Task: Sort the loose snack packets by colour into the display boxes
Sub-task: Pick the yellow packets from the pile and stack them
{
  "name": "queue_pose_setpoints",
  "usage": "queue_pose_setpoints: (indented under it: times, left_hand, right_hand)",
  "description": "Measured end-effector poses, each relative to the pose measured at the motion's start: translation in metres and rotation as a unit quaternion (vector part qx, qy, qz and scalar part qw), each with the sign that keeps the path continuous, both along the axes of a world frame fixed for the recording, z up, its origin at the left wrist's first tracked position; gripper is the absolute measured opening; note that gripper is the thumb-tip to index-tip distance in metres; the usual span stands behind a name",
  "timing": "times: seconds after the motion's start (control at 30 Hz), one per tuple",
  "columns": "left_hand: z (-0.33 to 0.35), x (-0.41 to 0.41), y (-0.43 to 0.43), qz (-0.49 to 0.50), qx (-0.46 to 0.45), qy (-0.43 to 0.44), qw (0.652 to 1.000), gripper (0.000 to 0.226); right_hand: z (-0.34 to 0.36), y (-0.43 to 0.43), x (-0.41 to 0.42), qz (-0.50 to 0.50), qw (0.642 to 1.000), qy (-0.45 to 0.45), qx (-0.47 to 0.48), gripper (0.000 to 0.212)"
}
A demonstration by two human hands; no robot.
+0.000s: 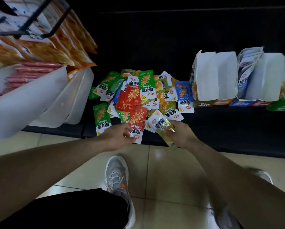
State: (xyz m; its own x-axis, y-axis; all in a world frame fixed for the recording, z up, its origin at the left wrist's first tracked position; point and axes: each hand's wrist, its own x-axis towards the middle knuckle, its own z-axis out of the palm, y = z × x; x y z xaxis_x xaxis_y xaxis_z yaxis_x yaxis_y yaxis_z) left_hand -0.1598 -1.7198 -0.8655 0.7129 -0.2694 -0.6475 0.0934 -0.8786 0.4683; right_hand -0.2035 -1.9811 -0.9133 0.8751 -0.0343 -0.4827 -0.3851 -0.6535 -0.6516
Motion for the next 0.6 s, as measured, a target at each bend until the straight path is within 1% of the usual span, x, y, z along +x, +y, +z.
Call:
queue_pose_setpoints:
  times: [0.03, 0.1, 0.17, 0.23, 0.27, 0.3, 0.37, 0.4, 0.43, 0.47, 0.53, 0.6]
  left_hand:
    - [0.001, 0.002, -0.005, 0.015, -0.013, 0.018, 1.000, 0.047]
    - [0.005, 0.004, -0.017, 0.051, -0.066, 0.056, 0.995, 0.053]
    - [0.008, 0.005, -0.031, 0.084, -0.128, 0.072, 0.986, 0.042]
    - [0.009, 0.007, -0.042, 0.113, -0.151, 0.049, 0.981, 0.029]
    - [0.009, 0.009, -0.045, 0.120, -0.138, 0.022, 0.983, 0.028]
    - [0.009, 0.011, -0.045, 0.118, -0.113, -0.005, 0.987, 0.032]
    - [0.008, 0.014, -0.041, 0.109, -0.068, -0.035, 0.991, 0.044]
    - [0.008, 0.014, -0.038, 0.105, -0.059, -0.039, 0.992, 0.048]
    - [0.008, 0.015, -0.035, 0.097, -0.054, -0.043, 0.993, 0.048]
    - [0.008, 0.015, -0.032, 0.089, -0.050, -0.045, 0.994, 0.047]
    - [0.005, 0.016, -0.028, 0.076, -0.042, -0.047, 0.995, 0.046]
    - [0.005, 0.016, -0.026, 0.068, -0.029, -0.043, 0.996, 0.047]
  right_hand:
    - [0.007, 0.001, -0.001, -0.028, 0.996, 0.011, 0.079, 0.009]
    - [0.017, 0.010, -0.001, -0.059, 0.980, 0.022, 0.187, 0.016]
    - [0.026, 0.023, 0.000, -0.059, 0.962, 0.026, 0.267, 0.020]
    - [0.030, 0.033, 0.002, -0.044, 0.953, 0.025, 0.300, 0.020]
    - [0.032, 0.035, 0.004, -0.043, 0.959, 0.010, 0.280, 0.020]
    - [0.030, 0.036, 0.006, -0.054, 0.971, -0.013, 0.232, 0.022]
    - [0.022, 0.029, 0.010, -0.083, 0.990, -0.062, 0.094, 0.023]
    - [0.015, 0.022, 0.011, -0.061, 0.995, -0.079, 0.002, 0.028]
    - [0.006, 0.013, 0.011, -0.003, 0.993, -0.076, -0.092, 0.039]
    - [-0.003, 0.004, 0.009, 0.059, 0.984, -0.059, -0.159, 0.049]
    - [-0.020, -0.012, 0.002, 0.133, 0.965, -0.034, -0.222, 0.059]
    - [-0.029, -0.024, -0.012, 0.138, 0.955, -0.045, -0.258, 0.056]
